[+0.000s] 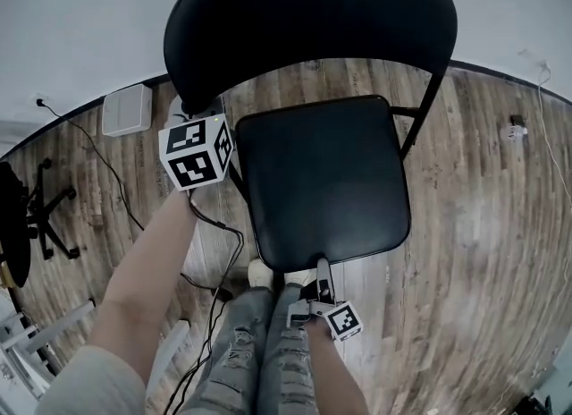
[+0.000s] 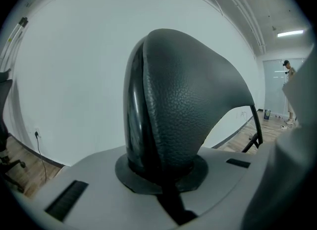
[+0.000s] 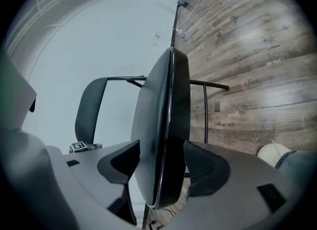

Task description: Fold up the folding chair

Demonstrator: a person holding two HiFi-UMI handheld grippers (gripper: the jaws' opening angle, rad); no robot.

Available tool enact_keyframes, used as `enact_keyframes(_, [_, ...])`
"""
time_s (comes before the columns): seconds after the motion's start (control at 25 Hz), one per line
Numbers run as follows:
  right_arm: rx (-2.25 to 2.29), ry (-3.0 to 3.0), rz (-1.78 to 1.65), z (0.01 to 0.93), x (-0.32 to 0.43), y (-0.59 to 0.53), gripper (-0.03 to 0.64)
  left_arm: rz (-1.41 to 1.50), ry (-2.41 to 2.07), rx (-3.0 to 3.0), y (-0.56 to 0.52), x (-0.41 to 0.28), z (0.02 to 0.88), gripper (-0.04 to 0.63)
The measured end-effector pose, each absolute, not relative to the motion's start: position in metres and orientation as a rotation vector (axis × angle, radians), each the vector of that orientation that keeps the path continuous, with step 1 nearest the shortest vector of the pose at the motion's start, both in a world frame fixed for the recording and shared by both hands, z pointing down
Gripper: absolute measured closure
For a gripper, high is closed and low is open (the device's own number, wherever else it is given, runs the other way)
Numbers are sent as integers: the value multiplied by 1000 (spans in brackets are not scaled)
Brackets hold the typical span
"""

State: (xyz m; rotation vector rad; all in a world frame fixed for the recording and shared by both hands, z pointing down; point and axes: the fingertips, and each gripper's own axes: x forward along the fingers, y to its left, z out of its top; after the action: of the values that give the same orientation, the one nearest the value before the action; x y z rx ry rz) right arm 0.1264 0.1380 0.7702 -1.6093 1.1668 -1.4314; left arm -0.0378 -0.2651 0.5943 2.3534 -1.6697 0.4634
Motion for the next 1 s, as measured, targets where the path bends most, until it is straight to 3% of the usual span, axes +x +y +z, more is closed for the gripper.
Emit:
enact_keyframes(0.44, [-1288, 1168, -1426, 797, 99, 113, 348, 433, -1662, 2367, -264, -32, 589, 569])
enact_keyframes(1.0, [-1440, 1099, -1375, 783, 106, 102, 351, 326, -1531, 2415, -258, -22, 576, 578])
